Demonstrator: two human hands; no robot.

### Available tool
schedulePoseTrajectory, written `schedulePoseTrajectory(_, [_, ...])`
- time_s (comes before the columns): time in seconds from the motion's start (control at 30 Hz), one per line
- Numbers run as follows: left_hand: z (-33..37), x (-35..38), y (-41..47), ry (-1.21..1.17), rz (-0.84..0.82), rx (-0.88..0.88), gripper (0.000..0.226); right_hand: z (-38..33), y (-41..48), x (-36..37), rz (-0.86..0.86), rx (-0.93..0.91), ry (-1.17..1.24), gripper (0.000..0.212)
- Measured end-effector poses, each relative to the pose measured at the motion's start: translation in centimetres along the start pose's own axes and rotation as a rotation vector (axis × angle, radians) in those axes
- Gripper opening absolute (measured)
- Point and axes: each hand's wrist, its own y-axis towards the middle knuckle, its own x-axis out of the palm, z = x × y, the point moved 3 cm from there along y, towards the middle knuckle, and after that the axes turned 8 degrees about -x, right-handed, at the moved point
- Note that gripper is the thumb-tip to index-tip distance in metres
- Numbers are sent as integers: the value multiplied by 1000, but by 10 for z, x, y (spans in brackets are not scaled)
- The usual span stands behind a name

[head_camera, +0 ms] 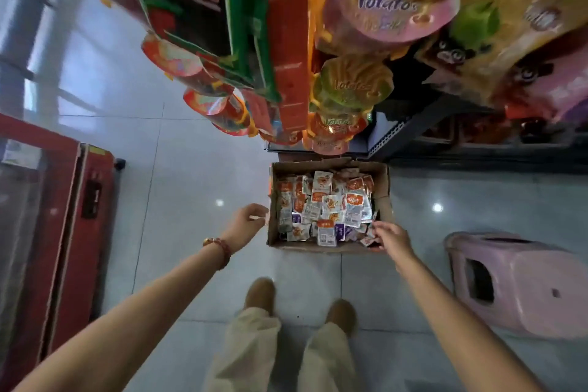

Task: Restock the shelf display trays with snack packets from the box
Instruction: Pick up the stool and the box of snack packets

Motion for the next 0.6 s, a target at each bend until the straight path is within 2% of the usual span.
schedulePoseTrajectory(0.1, [-33, 28, 70, -6, 35, -170, 40, 43, 56, 5, 158, 6, -25, 27])
schedulePoseTrajectory(0.17, [-44, 45, 107, -92, 40, -274, 52, 67, 90, 8, 230, -15, -125, 32])
schedulePoseTrajectory(0.27, [-54, 70, 158, -56, 42, -299, 65, 90, 132, 14, 275, -34, -322, 27])
schedulePoseTrajectory(0.4, [-66, 93, 213, 32, 94, -149, 43, 114, 184, 26, 286, -66, -413, 54])
schedulePoseTrajectory(0.5, [-71, 99, 238, 110, 191, -61, 31, 122, 212, 39, 241, -112, -450, 50])
schedulePoseTrajectory(0.6, [-72, 100, 245, 293, 257, -57, 25, 125, 224, 39, 298, -104, -581, 36])
